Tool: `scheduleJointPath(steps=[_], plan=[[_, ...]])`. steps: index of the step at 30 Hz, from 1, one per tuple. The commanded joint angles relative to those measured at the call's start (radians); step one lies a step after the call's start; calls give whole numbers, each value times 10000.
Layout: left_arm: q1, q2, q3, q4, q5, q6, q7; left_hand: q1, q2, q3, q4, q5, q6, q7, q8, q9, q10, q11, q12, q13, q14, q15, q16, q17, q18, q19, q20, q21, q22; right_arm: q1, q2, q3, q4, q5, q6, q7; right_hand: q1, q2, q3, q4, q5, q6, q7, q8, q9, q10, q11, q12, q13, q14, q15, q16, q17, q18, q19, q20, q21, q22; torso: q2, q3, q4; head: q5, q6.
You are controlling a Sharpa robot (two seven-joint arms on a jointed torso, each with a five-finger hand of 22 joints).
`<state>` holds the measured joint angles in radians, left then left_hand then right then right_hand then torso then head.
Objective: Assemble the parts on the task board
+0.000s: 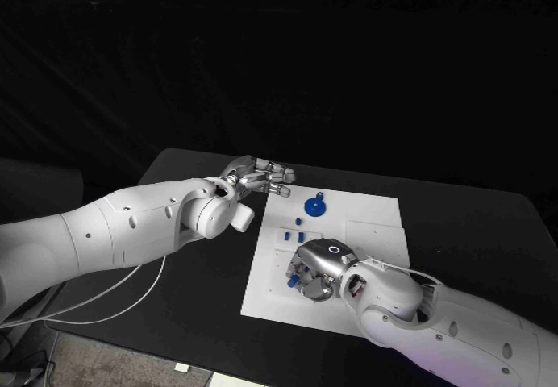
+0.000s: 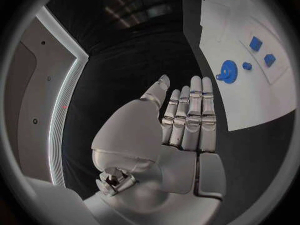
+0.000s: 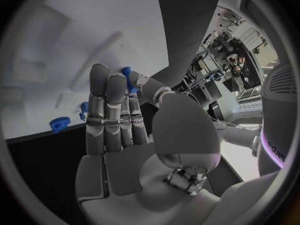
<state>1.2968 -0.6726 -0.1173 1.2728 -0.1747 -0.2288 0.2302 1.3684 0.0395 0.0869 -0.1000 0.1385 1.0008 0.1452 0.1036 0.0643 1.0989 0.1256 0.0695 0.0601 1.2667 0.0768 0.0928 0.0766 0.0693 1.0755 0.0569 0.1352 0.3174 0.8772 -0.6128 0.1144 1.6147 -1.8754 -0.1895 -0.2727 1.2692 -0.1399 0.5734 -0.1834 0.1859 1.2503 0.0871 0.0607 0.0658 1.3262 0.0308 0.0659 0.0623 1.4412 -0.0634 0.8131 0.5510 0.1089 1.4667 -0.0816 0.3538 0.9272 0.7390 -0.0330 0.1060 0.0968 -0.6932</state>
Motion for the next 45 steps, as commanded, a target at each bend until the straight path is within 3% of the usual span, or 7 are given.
scheduleJointPath(steps=[1, 22, 31, 34, 41, 45], plan=[[3, 28, 10, 11, -38, 128, 61, -34, -3, -4, 79, 9, -73, 21, -7, 0, -52, 30, -24, -8, -32, 51, 29, 16, -132, 19, 34, -51, -10, -32, 34, -46, 0, 125, 221, 121, -65, -1, -78, 2, 36, -175, 0, 16, 0, -191, 56, -56, -24, -57, 86, -26, -17, 83, 235, 26, -73, -33, 2, 11, -10, 17, -29], [3, 56, 9, -18, -30, 160, 16, -80, 29, -21, 168, -41, -71, 10, -4, 0, -55, 26, -22, -8, -36, 55, 32, 19, -135, 30, 42, -72, -41, -32, 124, -101, -42, 322, -53, 170, -140, -257, -15, 182, 32, -612, 103, 18, -12, -775, 242, -60, -33, -141, 184, 29, -65, 216, 216, 140, -232, 14, -4, 15, -6, 2, -57], [3, 42, 8, -16, -30, 217, 2, 2, -5, -58, 271, -40, -92, 18, -6, -1, -67, 31, -22, -7, -49, 59, 40, 24, -136, 90, 45, -137, -163, -33, 92, -106, -47, 413, -380, 144, -159, -405, -79, 338, -382, -832, 164, 8, -21, -1410, 415, -61, -40, -116, 277, 52, -97, 299, 315, 215, -338, -60, -3, 19, -5, 8, -63], [3, 39, 8, -20, -30, 224, -1, 2, -5, -58, 271, -40, -92, 18, -6, -1, -67, 31, -22, -7, -49, 59, 40, 24, -136, 90, 45, -137, -163, -33, 81, -106, -40, 446, -536, 161, -84, -490, -246, 360, -449, -930, 198, 19, -14, -1792, 514, -45, -38, -103, 342, 69, -105, 371, 343, 286, -364, -103, -3, 19, -5, 8, -63], [2, 28, 7, -22, -30, 228, -12, 17, -10, -59, 270, -38, -97, 21, -6, -1, -74, 33, -22, -8, -48, 58, 41, 25, -135, 97, 44, -143, -178, -35, 32, -106, 14, 574, -908, 227, 79, -567, -543, 406, -571, -1133, 216, 16, -17, -1966, 556, -46, -40, -92, 372, 97, -135, 431, 368, 338, -348, -171, 0, 26, -10, 10, -53], [2, 23, 7, -23, -30, 229, -17, 17, -10, -59, 270, -38, -97, 21, -6, -1, -74, 33, -22, -8, -48, 58, 41, 25, -135, 97, 44, -143, -178, -37, -21, -105, 74, 744, -1046, 284, 181, -499, -1140, 549, -917, -1302, 199, 21, -18, -2136, 572, -20, -39, -67, 391, 115, -146, 415, 390, 350, -320, -262, 1, 26, -11, 5, -47]])
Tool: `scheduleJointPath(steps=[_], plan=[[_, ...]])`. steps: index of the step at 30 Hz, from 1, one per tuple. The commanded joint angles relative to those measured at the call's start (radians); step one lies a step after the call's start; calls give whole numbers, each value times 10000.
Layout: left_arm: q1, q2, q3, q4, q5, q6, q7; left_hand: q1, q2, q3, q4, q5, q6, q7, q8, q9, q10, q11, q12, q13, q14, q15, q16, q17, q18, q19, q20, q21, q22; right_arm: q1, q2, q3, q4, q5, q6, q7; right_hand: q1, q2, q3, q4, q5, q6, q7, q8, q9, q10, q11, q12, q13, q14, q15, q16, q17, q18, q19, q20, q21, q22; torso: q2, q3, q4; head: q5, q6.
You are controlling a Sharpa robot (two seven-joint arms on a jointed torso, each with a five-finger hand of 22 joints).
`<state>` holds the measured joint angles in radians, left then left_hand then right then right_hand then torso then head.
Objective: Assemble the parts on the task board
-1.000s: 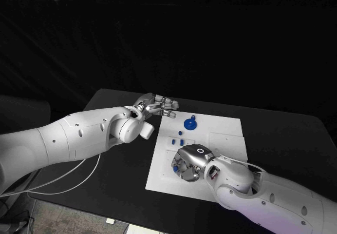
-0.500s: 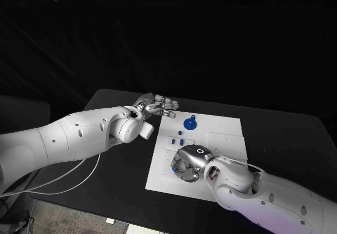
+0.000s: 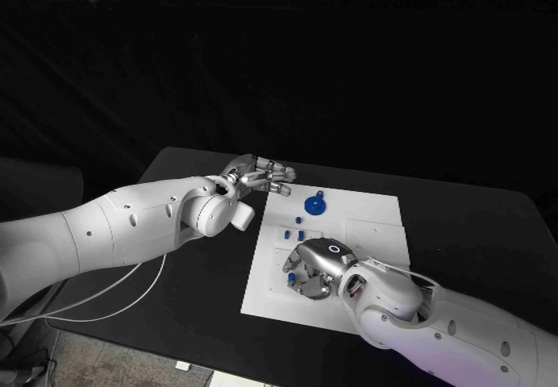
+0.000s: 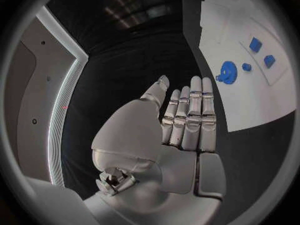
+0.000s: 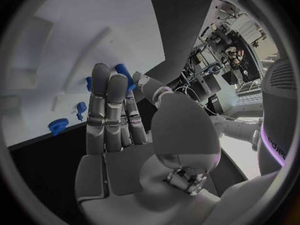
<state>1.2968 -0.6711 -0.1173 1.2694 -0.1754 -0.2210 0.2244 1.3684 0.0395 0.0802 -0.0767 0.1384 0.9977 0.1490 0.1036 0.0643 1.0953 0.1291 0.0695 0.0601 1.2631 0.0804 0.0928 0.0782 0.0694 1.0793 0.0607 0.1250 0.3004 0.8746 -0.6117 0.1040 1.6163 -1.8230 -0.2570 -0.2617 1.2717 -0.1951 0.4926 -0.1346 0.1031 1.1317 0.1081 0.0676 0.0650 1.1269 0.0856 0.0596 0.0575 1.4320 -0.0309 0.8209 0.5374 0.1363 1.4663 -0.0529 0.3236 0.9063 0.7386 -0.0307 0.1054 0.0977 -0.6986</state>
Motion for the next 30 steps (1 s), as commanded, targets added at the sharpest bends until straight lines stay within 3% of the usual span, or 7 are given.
scheduleJointPath(steps=[1, 9, 14, 17, 22, 25, 30], plan=[[3, 7, 7, 12, -23, 153, 40, 17, -10, 8, 37, -38, -66, -17, -6, -1, -38, -2, -22, -8, -11, 22, 41, 9, -136, 59, 7, -41, -9, -10, -52, -1, 81, 277, -387, 189, 234, 94, -534, 100, -90, -132, -9, -53, -12, -157, 26, 44, 8, 34, 68, 41, -14, 141, 396, 65, 1, -94, 5, 0, -4, -10, 12], [2, -13, 7, 13, -23, 162, 29, 17, -10, 8, 37, -38, -66, -17, -6, -1, -38, -2, -22, -8, -11, 22, 41, 9, -136, 59, 7, -41, -9, -12, -242, 2, 268, 631, -410, 298, 679, 187, -2460, 692, -149, -330, -49, -50, -11, -460, 67, 67, 10, 34, 109, 52, -41, 149, 391, 113, 80, -487, 2, 0, -7, -20, 15], [2, -27, 7, 21, -23, 165, 27, 17, -10, 8, 37, -38, -66, -17, -6, -1, -38, -2, -22, -8, -11, 22, 41, 9, -136, 59, 7, -41, -9, -11, -454, 28, 473, 981, -526, 438, 791, 169, -2800, 1017, -217, -359, -49, -52, -12, -466, 64, 72, 13, 40, 111, 61, -55, 150, 390, 115, 158, -682, 5, -1, -8, -50, 26], [2, -45, 7, 33, -23, 157, 35, 17, -10, 8, 37, -38, -66, -17, -6, -1, -38, -2, -22, -8, -11, 22, 41, 9, -136, 59, 7, -41, -9, -11, -657, 153, 639, 1467, -509, 685, 748, 216, -2806, 1085, -240, -328, -5, -54, -13, -357, 45, 71, 12, 52, 95, 62, -59, 140, 400, 98, 217, -709, 2, -1, -14, -108, 46], [3, -137, 6, 70, -23, 115, 66, 36, -18, 3, 35, -39, -71, -14, -5, 0, -46, 0, -22, -8, -12, 22, 41, 8, -135, 73, 6, -50, -45, -4, -1268, 725, 947, 3023, -459, 1053, 411, 610, -2705, 1426, -268, -208, 20, -48, -4, 536, -161, 247, 30, 105, -29, 185, 57, 118, 406, -8, 435, -687, -5, -7, -45, -408, 232], [5, -216, 6, 92, -23, 86, 89, 35, -20, 1, 36, -32, -62, -18, 1, 0, -29, -5, -16, -7, -11, 21, 42, 8, -136, 79, 5, -49, -53, 7, -1688, 1056, 1020, 4069, -511, 1206, 263, 783, -3031, 1297, -254, 475, -323, -22, 78, 2330, -815, 1619, 699, -85, -420, 101, 140, -141, 270, -327, 527, -597, -23, -8, -66, -504, 261], [6, -377, 4, 159, -5, 154, 195, 35, -26, -2, 34, -34, -60, -18, 1, 0, -28, -5, -17, -7, -12, 21, 41, 7, -136, 79, 5, -50, -55, 87, -2320, 1467, 774, 5395, -172, 1179, 151, 1138, -3617, 1016, -56, 558, -401, -34, 105, 774, -1079, 6187, 4754, 13, -567, 165, 547, -407, 370, -554, 490, -504, -35, 9, -159, -808, 313]])
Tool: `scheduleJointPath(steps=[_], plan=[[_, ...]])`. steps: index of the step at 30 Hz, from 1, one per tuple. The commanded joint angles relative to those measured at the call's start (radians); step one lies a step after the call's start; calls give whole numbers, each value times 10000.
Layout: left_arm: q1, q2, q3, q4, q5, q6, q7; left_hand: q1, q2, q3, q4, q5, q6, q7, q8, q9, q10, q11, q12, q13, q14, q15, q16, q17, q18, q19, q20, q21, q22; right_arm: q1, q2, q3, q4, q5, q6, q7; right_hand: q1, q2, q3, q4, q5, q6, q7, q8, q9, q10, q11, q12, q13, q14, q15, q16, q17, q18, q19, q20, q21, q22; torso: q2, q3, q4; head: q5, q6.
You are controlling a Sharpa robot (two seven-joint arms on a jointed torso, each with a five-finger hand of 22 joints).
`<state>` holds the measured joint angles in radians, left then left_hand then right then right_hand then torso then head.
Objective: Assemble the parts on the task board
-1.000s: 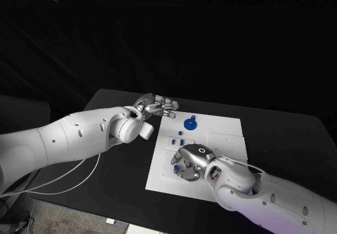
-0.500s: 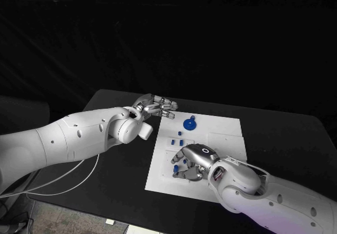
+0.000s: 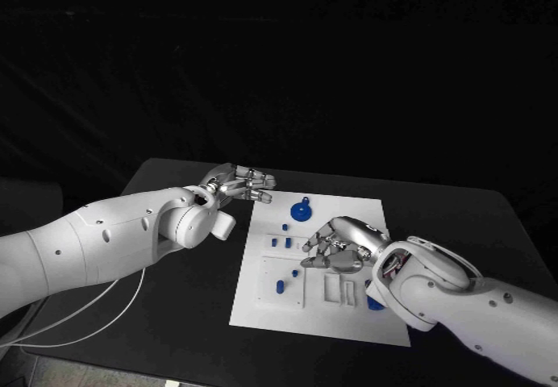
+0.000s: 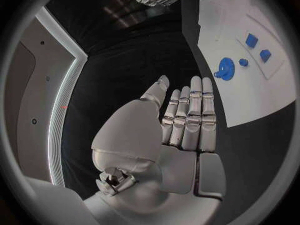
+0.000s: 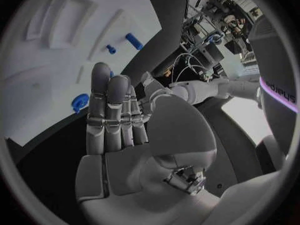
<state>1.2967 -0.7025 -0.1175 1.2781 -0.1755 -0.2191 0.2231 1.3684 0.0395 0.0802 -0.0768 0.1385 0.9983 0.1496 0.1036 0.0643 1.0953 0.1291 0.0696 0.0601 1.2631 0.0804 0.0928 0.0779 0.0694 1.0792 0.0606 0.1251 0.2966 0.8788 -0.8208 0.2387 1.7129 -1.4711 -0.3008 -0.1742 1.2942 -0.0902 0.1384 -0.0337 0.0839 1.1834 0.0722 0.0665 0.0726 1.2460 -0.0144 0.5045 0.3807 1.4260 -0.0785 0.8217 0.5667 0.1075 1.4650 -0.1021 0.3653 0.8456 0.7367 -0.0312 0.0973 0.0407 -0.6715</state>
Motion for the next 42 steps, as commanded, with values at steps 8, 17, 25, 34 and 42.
scheduleJointPath(steps=[8, 17, 25, 34, 42], plan=[[-9, -324, 5, 230, 49, 511, 722, 31, -69, -26, 9, -42, -94, -13, -13, -2, -58, 7, -26, -8, -35, 32, 29, 6, -144, 61, 16, -72, -44, 186, -812, 494, -1203, 3541, 2355, -717, -494, -197, 49, 1172, 916, 70, -176, -25, 593, 355, -179, 6036, 7281, 16, -147, 2242, 3487, -149, 362, -146, 1222, 1045, -74, 81, -191, -540, 38], [-188, -388, 4, 220, 61, 580, 1268, -4, 20, 12, -56, 2, -117, -19, -12, 0, 105, -38, 6, -9, -27, 15, 26, 6, -138, 76, 8, -76, -78, 277, -1365, 583, -1869, 5306, 3913, -1844, -620, 740, -1306, 377, 1885, 87, -296, -21, 1792, 838, -242, 6383, 8593, 152, -196, 2507, 4611, -168, 373, -179, 1793, 1702, -316, -30, -284, -905, -165], [-293, -415, 1, 162, 66, 505, 1368, -167, 27, 46, -9, -121, -106, -58, -10, 0, 690, -203, -25, -10, 3, -34, 48, 22, -191, 98, -27, -70, -104, 265, -1826, 528, -1510, 5036, 4910, -3231, -1330, 731, -1901, 820, 2397, -664, -31, -33, 1670, 695, -76, 5960, 8542, 159, -77, 2367, 4712, -86, 343, -75, 1659, 1731, -482, -80, -333, -1137, -347], [-436, -422, -21, 128, 66, 595, 1359, -435, -31, -276, 276, -670, -213, -45, -15, 1, 832, -221, -12, -2, 25, -19, 67, 44, -240, 185, -12, -163, -281, 113, -1851, 492, -1129, 3221, 4205, -3988, -1155, 1191, -3110, 1093, 2451, -843, 40, -32, 1047, 887, -29, 5991, 8843, 241, -41, 2381, 5021, -4, 404, -21, 1858, 2017, -654, -94, -336, -1279, -473], [-555, -371, -47, 54, 66, 591, 1306, -592, -46, -754, 478, -838, -299, -25, 55, 2, 752, -184, 11, 5, 11, 7, 75, 59, -246, 343, 13, -316, -656, 16, -1613, 390, -1047, 2694, 4143, -4440, -1260, 1229, -3177, 1176, 2439, -827, 32, -35, 1015, 911, -33, 6022, 8892, 250, -45, 2405, 5055, -22, 415, -24, 2011, 2131, -795, -164, -330, -1298, -570]])
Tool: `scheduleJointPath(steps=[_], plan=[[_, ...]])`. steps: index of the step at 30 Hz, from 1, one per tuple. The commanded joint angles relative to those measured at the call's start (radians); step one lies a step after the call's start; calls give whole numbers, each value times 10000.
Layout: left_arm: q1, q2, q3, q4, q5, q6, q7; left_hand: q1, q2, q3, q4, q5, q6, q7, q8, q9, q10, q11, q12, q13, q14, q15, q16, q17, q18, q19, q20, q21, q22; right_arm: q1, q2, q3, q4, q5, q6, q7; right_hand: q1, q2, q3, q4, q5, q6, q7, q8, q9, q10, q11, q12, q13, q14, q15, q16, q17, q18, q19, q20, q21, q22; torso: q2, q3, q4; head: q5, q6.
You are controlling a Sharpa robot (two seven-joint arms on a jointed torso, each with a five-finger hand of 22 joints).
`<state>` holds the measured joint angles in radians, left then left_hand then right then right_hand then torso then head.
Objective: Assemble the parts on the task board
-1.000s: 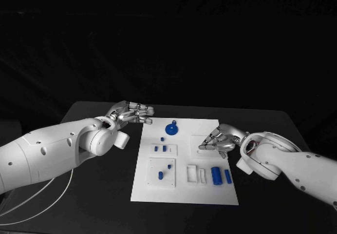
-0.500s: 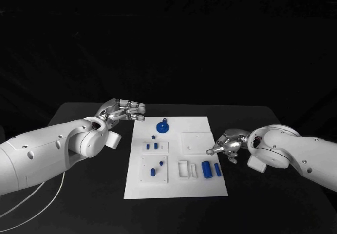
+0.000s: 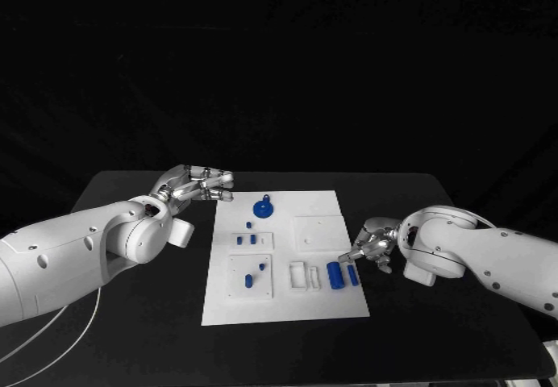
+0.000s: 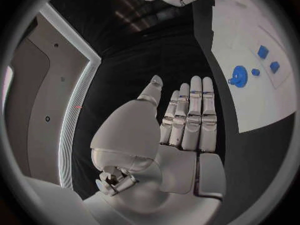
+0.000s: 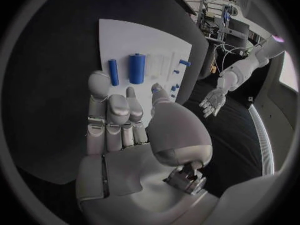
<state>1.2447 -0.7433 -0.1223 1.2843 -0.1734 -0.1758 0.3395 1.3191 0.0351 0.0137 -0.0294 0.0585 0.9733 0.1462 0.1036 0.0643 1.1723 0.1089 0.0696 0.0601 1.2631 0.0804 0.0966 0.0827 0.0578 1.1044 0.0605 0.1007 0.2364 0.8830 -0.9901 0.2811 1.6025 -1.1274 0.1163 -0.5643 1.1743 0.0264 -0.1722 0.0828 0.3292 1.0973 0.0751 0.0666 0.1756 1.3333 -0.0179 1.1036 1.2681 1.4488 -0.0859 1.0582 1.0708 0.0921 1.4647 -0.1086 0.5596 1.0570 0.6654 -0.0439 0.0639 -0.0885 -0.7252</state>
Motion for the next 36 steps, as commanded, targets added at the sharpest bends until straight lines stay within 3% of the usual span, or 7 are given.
scheduleJointPath(steps=[1, 8, 13, 16, 23, 32, 36], plan=[[-42, 42, -4, -14, 46, 162, 128, -136, -25, -127, 24, -51, -65, 17, 50, 1, -52, 31, 1, 5, 9, 13, 35, 9, -131, 100, 17, -73, -66, -31, 119, -59, 76, -928, -66, -567, -76, 66, -80, 27, -28, 39, 1, -32, -17, 42, 2, 37, 26, 23, 29, 44, 20, 133, 415, 41, 61, 19, -87, -42, 8, 4, -35], [-69, 67, -34, -18, 61, 309, 32, -128, -5, -214, 39, -57, -107, 37, 58, -1, -198, 74, -2, 4, -13, 32, 17, -1, -126, 126, 30, -105, -179, -51, 356, -200, 201, -1740, -137, -784, -158, -16, -137, 163, -224, 53, -6, -33, -24, 87, -3, 87, 85, 39, 25, 105, 85, 127, 425, 36, 136, 94, -99, -92, 26, 73, -88], [-74, 60, -46, -11, 85, 396, 8, -125, -7, -245, 46, -60, -134, 44, 62, 1, -245, 85, 14, 4, -14, 37, 18, -2, -119, 138, 39, -114, -229, -56, 463, -379, 310, -1777, 246, -944, -216, -32, -131, 277, -417, 15, 2, -34, -38, 75, 4, 67, 102, 34, 32, 129, 116, 126, 416, 41, 175, 152, -79, -80, 31, 120, -116], [-76, 75, -49, -12, 97, 410, 2, -81, 28, -248, 36, -55, -131, 40, 89, 4, -263, 85, 24, 5, -12, 36, 22, -1, -112, 161, 41, -118, -302, -62, 537, -500, 303, -1658, 467, -976, -219, -21, -116, 300, -500, -10, 7, -33, -47, 72, 8, 62, 108, 29, 37, 116, 109, 124, 409, 47, 171, 165, -76, -76, 36, 256, -181], [-80, 73, -50, 22, 124, 440, 49, -81, 28, -254, 25, -50, -132, 40, 98, 3, -261, 86, 26, 5, -11, 35, 28, 2, -111, 174, 39, -113, -344, -100, 762, -670, 113, -1683, 718, -1102, -290, -59, -133, 347, -514, -46, 20, -31, -68, -6, 22, -48, 64, 13, 45, 59, 77, 132, 391, 55, 60, 145, -66, -67, 18, 403, -234], [-80, 8, -51, 22, 143, 275, 79, -187, -70, -334, 76, -61, -73, 20, 128, 4, -229, 75, 33, 6, 15, 26, 43, 8, -113, 204, 33, -96, -386, -115, 1155, -885, -235, -1750, 664, -1170, -367, -186, -197, 400, -569, -9, 4, -23, -58, 0, 15, -45, 73, 23, 45, 47, 88, 133, 405, 58, 30, 156, -52, -66, 32, 415, -218], [-80, 7, -51, 14, 137, 147, -7, -174, -70, -315, 86, -56, -68, 15, 128, 5, -211, 68, 38, 7, 35, 18, 51, 10, -112, 224, 26, -85, -410, -116, 1376, -999, -347, -1759, 472, -1176, -375, -204, -200, 406, -586, 13, -3, -20, -53, 1, 10, -45, 73, 23, 40, 47, 91, 132, 408, 56, 33, 161, -60, -78, 44, 348, -227]])
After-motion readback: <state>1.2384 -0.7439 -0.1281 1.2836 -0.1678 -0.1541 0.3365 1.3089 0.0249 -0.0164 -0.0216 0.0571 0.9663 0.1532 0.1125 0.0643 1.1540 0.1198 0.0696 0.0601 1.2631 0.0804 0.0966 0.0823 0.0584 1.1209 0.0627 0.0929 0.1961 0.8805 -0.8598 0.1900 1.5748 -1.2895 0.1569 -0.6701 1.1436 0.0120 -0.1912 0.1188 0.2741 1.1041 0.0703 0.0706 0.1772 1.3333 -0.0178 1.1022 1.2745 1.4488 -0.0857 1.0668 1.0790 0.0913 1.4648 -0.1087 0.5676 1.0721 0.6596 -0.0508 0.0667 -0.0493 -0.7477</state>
